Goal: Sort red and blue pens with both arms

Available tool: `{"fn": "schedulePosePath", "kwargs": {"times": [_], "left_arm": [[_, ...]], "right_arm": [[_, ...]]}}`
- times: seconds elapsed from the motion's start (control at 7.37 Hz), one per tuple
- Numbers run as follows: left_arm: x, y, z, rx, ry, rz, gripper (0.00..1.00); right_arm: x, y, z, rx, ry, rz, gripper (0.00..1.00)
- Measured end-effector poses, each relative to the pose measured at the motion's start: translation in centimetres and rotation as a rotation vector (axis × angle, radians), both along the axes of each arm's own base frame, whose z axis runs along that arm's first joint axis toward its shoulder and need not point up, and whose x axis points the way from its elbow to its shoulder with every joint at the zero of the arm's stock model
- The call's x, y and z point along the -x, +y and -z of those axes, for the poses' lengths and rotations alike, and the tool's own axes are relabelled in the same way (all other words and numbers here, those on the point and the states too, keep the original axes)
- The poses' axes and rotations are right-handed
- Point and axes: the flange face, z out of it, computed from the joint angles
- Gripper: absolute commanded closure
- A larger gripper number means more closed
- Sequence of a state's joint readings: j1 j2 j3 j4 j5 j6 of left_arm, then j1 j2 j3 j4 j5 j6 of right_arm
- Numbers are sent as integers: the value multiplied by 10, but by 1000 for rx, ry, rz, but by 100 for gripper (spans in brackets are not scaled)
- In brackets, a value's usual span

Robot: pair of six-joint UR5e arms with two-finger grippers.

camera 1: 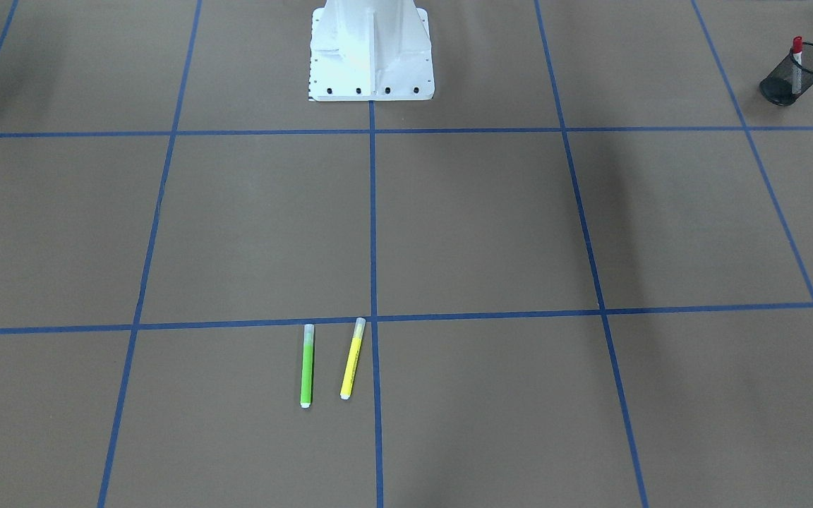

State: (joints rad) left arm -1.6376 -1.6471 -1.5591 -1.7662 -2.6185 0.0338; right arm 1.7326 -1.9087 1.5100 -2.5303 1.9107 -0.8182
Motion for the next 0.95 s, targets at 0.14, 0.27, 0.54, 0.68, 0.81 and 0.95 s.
{"fn": "schedulePosePath", "kwargs": {"times": [0.14, 0.27, 0.54, 0.68, 0.81, 0.95], "left_arm": [[0, 4, 1, 6, 1, 5, 0], [-1, 6, 1, 11, 2, 7, 0], [-1, 7, 1, 15, 2, 9, 0], [-1, 7, 0, 17, 2, 9, 0], [-1, 7, -2, 19, 2, 9, 0], [-1, 7, -3, 23, 2, 10, 0]], "right_arm": [[1, 2, -4, 5, -1, -7, 95], [3, 4, -9, 11, -5, -26, 78], [8, 4, -13, 18, -15, -72, 1], [9, 4, -14, 20, -16, -81, 0], [9, 3, -14, 19, -16, -86, 0], [9, 0, -13, 15, -17, -89, 0]]}}
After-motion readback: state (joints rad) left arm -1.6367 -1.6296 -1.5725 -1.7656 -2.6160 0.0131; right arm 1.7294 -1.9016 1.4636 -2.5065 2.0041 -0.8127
